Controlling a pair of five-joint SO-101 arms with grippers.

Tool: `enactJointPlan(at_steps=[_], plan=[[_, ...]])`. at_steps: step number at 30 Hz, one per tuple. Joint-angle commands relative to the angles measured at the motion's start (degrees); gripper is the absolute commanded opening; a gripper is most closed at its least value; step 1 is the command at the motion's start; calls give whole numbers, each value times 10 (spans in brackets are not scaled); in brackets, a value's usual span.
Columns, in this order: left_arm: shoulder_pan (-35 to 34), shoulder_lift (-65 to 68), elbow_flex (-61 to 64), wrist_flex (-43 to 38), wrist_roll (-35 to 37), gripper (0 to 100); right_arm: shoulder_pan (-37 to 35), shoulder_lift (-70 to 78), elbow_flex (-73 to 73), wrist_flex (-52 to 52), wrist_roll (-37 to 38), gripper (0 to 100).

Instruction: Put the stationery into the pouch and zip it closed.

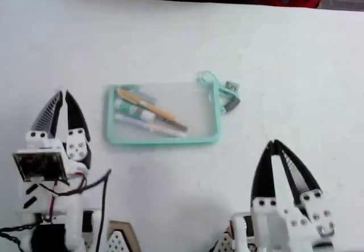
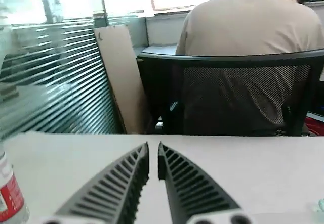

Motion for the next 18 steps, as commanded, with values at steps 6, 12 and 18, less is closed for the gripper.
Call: enactJointPlan(at_steps=[6, 12, 18], plan=[[12, 4, 183, -53, -55, 58, 0, -7, 88, -60, 8, 21], [84, 11, 271, -69, -140, 58, 6, -7, 331, -239, 11, 22], [81, 1, 274, 8, -136, 58, 66, -7, 564, -452, 12, 21]])
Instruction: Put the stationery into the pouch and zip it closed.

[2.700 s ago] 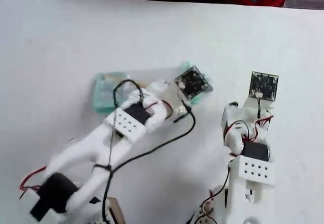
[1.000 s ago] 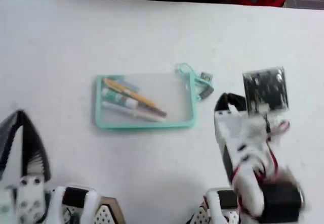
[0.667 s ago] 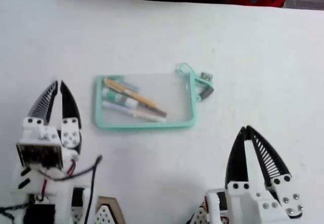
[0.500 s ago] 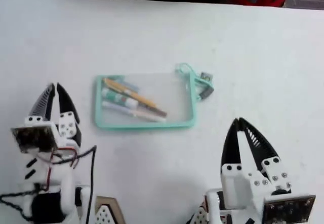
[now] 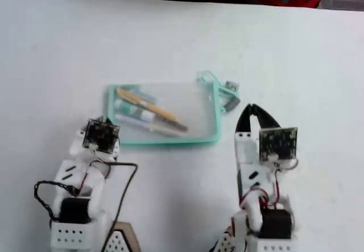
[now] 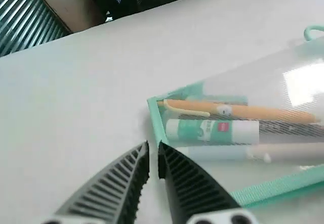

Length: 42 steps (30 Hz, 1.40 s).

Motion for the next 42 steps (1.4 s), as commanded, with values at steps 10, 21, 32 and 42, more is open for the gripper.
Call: enactJointPlan(at_steps=[10, 21, 32, 42], plan=[[9, -4, -1, 163, -4, 58, 38, -6, 153, 47, 2, 19], [8, -5, -2, 291, 49, 54, 43, -6, 153, 304, 4, 19], [8, -5, -2, 291, 49, 54, 40, -6, 153, 304, 5, 19], [8, -5, -2, 291, 49, 54, 41, -6, 153, 304, 5, 19]])
